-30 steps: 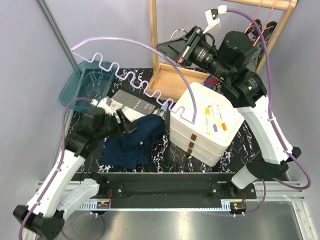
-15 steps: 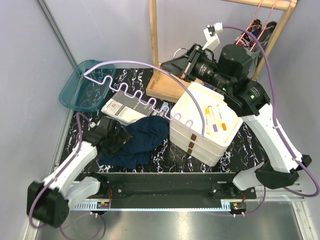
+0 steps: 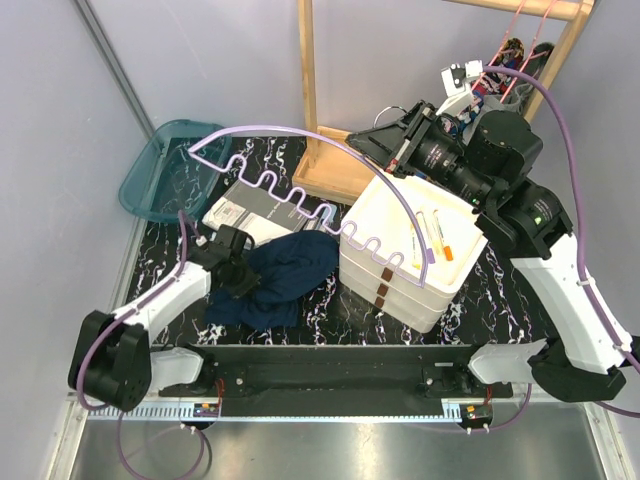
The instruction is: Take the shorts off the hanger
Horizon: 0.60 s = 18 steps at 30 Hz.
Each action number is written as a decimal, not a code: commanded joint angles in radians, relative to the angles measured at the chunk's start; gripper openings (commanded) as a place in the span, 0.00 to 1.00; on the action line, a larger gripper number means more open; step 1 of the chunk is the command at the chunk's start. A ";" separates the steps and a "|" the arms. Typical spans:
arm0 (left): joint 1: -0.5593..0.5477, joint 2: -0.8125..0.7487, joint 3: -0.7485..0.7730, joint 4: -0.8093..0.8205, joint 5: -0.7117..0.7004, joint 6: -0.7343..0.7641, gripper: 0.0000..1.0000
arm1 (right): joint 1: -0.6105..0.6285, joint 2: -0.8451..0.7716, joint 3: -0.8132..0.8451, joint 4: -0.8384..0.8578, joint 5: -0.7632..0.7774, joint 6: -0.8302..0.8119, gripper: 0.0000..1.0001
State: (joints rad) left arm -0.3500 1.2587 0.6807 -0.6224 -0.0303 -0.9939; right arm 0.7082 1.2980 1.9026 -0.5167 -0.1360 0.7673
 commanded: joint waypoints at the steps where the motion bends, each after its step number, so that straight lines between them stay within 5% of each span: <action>1: -0.015 -0.139 -0.004 0.070 0.018 0.060 0.10 | -0.007 -0.051 -0.031 0.050 0.044 -0.012 0.00; 4: -0.027 -0.240 0.013 0.046 0.056 0.083 0.00 | -0.006 -0.042 -0.022 0.052 0.062 -0.026 0.00; 11: -0.033 -0.445 0.172 -0.011 0.121 0.139 0.00 | -0.006 -0.003 0.021 0.055 0.019 -0.026 0.00; 18: -0.030 -0.430 0.417 0.127 0.142 0.199 0.00 | -0.007 0.033 0.125 0.040 0.019 -0.080 0.00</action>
State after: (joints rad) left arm -0.3798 0.8120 0.9524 -0.6529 0.0761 -0.8448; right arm 0.7078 1.3216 1.9167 -0.5220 -0.1165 0.7334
